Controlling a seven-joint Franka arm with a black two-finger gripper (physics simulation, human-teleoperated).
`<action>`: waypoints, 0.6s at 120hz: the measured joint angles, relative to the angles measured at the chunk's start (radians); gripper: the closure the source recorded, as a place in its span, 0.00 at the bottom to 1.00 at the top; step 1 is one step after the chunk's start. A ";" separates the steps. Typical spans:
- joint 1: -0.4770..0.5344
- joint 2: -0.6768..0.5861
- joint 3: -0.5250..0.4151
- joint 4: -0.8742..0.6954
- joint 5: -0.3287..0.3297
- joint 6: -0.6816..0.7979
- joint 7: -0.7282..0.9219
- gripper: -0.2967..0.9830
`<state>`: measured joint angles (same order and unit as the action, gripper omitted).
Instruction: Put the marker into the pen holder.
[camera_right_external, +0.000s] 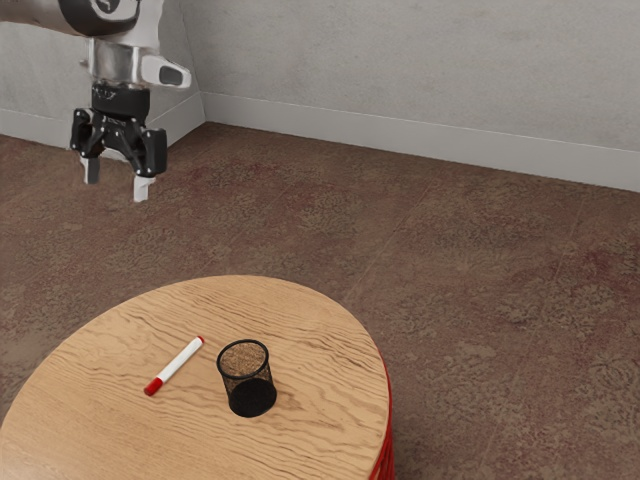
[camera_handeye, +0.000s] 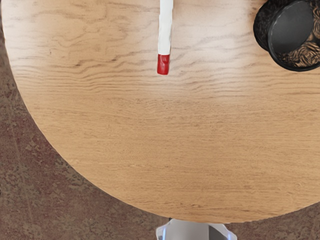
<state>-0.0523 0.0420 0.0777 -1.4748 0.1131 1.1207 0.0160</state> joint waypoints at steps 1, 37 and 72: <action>0.003 0.000 0.000 -0.003 0.002 0.024 0.001 0.23; 0.051 -0.016 -0.004 -0.031 0.019 0.449 0.013 0.23; 0.026 0.052 0.028 -0.567 0.001 0.809 0.020 0.23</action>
<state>-0.0267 0.0936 0.1059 -2.0416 0.1140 1.9295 0.0358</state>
